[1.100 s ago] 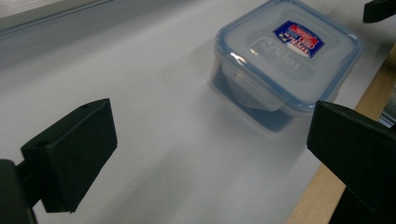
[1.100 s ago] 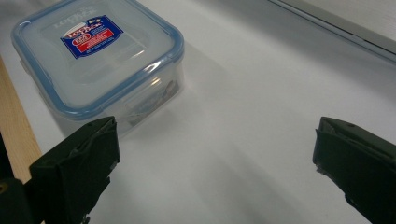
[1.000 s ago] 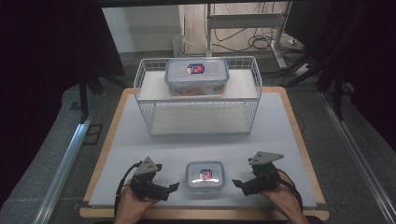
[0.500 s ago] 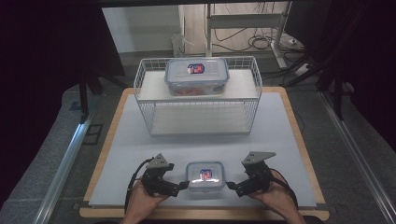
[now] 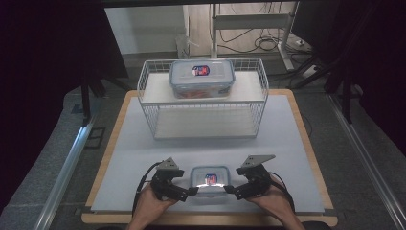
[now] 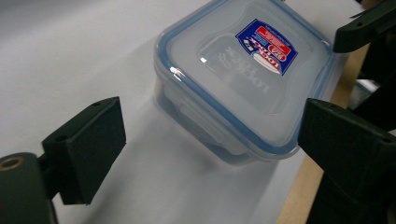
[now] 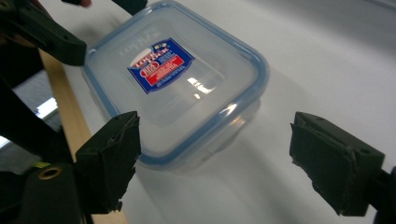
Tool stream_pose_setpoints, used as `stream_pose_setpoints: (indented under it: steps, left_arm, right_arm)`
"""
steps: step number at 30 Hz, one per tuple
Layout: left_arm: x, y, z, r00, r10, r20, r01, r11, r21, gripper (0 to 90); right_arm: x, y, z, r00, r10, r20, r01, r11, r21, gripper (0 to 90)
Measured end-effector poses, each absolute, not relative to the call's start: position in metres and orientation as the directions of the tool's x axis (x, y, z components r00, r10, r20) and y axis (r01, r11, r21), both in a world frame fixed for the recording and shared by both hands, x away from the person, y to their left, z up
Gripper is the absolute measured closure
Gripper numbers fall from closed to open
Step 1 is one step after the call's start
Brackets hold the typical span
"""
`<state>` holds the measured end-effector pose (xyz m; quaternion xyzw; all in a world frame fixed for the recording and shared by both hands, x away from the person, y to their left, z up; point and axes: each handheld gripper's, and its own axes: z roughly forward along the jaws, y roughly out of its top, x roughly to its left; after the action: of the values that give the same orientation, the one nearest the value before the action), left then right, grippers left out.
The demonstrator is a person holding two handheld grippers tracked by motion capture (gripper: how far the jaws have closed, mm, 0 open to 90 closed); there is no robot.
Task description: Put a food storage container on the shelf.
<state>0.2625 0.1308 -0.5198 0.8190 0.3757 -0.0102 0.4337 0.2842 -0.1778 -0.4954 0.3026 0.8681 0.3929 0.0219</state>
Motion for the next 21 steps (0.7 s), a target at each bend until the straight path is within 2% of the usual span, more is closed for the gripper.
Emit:
stream_pose_setpoints:
  steps: [9,12,17,21]
  left_arm:
    - [0.269,0.123,-0.524,0.716,0.551,-0.429,0.660,-0.335,0.672,12.9]
    - [0.268,0.116,-0.526,0.717,0.546,-0.433,0.666,-0.355,0.656,13.1]
    - [0.266,0.113,-0.526,0.712,0.554,-0.431,0.672,-0.361,0.647,12.7]
    - [0.267,0.118,-0.525,0.699,0.547,-0.461,0.686,-0.330,0.648,16.6]
  right_arm:
    - [0.296,-0.168,-0.505,-0.773,0.539,0.334,0.604,0.467,0.646,17.0]
    - [0.297,-0.166,-0.506,-0.763,0.526,0.375,0.626,0.458,0.632,21.3]
    - [0.297,-0.167,-0.506,-0.755,0.519,0.401,0.640,0.452,0.621,22.0]
    - [0.298,-0.169,-0.507,-0.748,0.517,0.415,0.651,0.451,0.611,25.6]
